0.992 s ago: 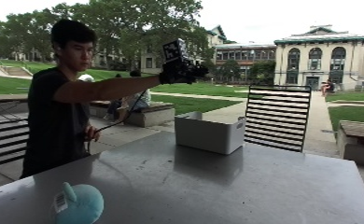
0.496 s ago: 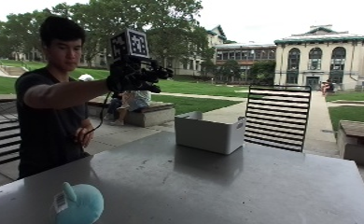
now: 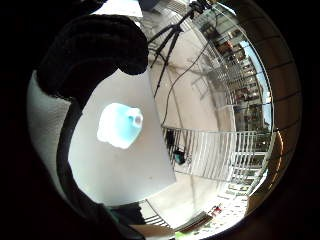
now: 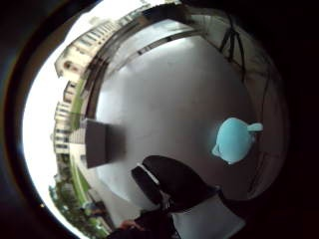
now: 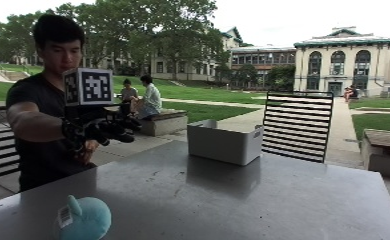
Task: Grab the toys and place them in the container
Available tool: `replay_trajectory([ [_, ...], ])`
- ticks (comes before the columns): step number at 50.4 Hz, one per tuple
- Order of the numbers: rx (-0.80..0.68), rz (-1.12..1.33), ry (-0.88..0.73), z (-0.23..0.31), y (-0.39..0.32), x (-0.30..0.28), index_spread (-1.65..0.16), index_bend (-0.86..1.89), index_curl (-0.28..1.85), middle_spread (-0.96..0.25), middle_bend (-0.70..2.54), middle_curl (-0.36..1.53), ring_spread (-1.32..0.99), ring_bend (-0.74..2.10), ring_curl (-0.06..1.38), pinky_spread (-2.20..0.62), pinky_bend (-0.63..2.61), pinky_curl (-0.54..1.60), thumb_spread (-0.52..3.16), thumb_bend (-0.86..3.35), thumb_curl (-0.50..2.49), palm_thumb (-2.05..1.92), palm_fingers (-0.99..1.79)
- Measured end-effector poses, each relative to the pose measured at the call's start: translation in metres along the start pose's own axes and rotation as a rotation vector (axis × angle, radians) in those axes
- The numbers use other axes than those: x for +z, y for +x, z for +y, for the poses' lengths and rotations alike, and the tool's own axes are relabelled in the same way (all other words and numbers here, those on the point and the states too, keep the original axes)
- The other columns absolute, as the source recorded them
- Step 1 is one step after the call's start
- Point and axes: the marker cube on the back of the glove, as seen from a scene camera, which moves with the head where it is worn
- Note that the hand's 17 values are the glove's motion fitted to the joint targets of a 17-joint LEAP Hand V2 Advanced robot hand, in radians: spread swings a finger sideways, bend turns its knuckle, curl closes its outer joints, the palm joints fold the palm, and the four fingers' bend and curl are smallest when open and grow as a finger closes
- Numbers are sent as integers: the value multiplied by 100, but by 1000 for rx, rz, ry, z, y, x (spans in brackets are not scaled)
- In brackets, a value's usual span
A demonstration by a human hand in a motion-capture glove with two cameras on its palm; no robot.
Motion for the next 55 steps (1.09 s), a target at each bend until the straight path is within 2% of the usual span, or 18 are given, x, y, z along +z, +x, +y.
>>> replay_trajectory([
  [33, 59, -30, -220, 18, 54, 159, -33, 10, 18, -7, 17, 42, -3, 53, 24, 4, 121, 34, 96, -3, 24, -1, -11],
  [47, 78, -16, -274, 29, 66, 182, -34, 9, 15, -12, 18, 41, -13, 76, 30, -8, 137, 37, 109, 9, 30, 29, 6],
  [55, 76, -6, -279, 35, 71, 187, -34, -2, 6, -15, 18, 38, -27, 120, 41, -33, 157, 40, 112, 19, 34, 52, 34],
])
